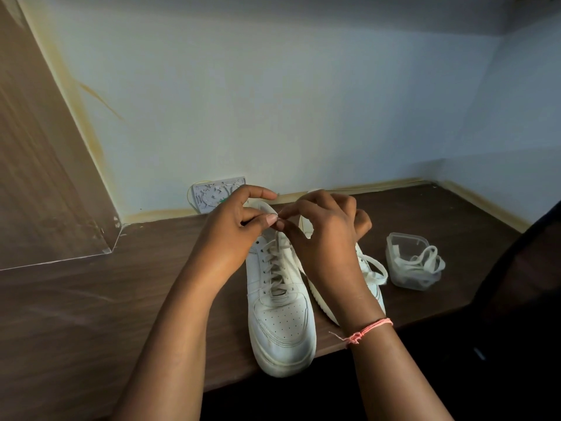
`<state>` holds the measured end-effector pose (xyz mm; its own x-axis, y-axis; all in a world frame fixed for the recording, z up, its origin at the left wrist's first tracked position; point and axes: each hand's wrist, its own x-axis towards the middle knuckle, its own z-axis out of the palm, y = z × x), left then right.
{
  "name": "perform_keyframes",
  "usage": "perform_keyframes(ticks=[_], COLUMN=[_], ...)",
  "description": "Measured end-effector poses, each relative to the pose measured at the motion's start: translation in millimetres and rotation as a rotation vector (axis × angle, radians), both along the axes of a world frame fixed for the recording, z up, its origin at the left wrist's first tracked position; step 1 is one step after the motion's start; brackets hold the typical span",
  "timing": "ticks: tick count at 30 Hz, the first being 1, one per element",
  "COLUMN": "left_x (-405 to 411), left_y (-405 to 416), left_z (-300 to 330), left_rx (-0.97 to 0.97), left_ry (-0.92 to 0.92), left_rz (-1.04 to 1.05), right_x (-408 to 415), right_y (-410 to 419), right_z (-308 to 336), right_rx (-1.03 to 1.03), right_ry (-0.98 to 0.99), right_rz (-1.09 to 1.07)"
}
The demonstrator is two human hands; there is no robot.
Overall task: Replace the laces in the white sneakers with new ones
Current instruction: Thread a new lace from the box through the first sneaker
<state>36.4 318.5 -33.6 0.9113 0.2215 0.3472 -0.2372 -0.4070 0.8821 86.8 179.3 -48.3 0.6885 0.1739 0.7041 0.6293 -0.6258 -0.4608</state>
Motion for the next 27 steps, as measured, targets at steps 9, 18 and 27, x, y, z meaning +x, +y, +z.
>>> perform_keyframes(ticks=[9,18,27], left_x=[13,20,17], left_y=[27,39,45], left_z=[-34,-42,-46], left_rx=[0.497,0.327,0.155], left_ry=[0.165,0.166,0.086], left_rz=[0.249,0.103,0.093], right_x=[0,9,58], right_y=[2,25,15], right_z=[-15,-9,26], right_rx=[-0.216,-0.326,-0.444], right_ry=[-0.033,-0.038,0.729], right_rz=[-0.1,-0.089,0.431])
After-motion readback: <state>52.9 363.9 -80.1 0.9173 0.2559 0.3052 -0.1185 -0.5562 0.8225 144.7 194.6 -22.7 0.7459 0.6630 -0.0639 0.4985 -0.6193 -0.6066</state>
